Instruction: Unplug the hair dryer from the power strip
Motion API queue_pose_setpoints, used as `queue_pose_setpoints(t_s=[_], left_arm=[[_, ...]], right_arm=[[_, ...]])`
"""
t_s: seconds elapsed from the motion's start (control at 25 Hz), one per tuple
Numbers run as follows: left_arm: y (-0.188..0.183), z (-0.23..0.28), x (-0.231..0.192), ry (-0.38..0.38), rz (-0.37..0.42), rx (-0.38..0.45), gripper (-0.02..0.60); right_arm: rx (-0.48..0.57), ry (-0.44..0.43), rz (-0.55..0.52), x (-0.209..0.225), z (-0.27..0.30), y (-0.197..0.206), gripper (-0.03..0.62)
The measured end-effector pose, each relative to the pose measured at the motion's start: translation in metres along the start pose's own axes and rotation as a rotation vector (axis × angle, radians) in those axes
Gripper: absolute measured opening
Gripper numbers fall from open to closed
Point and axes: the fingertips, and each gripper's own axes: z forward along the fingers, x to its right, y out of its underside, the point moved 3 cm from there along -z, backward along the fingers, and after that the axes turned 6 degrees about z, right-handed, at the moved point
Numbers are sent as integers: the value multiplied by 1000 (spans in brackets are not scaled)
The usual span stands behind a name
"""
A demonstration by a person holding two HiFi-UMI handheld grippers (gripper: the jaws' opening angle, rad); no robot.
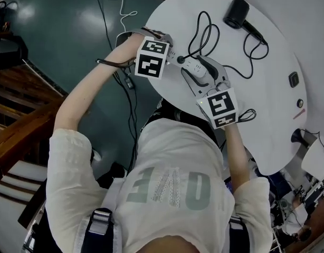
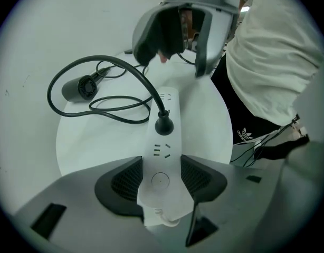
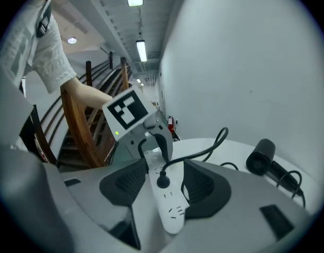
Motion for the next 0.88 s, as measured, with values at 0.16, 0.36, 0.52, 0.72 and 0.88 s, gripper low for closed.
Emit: queue_pose_setpoints(t_s=[0.16, 0.36, 0.52, 0.72, 0.88], left_arm=[[-1, 1, -1, -3, -5, 1, 235], [0, -1, 1, -5, 7, -8, 235], [0, 0, 1, -6, 8, -14, 235], [-1, 3, 0, 4, 9, -23, 235], [-1, 4, 0, 29, 10, -45, 235]], right_arm=[[-30, 5, 15, 2, 37, 24, 221], [-13, 71, -47, -2, 57, 22, 98], [-21, 57, -141, -6, 61, 27, 67], [-5, 70, -164, -7, 61, 25, 55], [-15, 96, -271, -11, 60, 22, 55]])
